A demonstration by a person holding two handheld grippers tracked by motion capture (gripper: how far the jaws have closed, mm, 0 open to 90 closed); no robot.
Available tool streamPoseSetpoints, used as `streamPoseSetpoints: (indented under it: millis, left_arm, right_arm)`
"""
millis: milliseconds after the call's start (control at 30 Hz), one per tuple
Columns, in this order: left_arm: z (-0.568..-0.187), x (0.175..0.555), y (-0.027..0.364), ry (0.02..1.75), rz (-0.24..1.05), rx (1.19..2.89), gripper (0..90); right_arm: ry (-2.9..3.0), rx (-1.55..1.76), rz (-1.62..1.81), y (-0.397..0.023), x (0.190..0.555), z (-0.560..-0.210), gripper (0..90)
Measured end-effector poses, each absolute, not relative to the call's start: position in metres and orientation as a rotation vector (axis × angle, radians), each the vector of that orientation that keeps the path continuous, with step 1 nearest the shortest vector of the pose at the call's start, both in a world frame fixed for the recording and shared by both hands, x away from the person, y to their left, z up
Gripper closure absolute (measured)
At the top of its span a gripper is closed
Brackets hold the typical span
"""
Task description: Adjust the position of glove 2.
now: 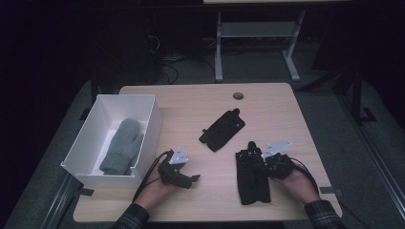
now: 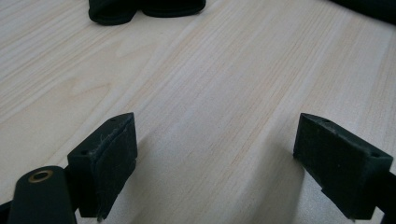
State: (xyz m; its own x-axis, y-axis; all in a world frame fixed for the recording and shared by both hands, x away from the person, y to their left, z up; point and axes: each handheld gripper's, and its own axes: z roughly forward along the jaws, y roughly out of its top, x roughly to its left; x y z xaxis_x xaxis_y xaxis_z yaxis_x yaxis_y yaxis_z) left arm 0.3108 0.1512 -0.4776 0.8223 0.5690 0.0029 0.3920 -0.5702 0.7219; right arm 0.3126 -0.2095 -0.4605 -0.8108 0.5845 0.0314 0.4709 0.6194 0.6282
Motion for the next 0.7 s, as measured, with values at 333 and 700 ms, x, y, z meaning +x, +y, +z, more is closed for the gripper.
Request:
streamPoseSetpoints:
  millis: [333,700]
  left_arm:
    - [-0.477,0.311,0.151,0.701,0.303,2.250,12.8]
    - [-0.478,0.312,0.149,0.722,0.310,2.241,12.9]
  right_arm:
    - [2.651,0.844,0.973,-0.196,0.307,-0.457,80.0]
    - [2.376,1.055,1.053,-0.239,0.325,-0.462,30.4]
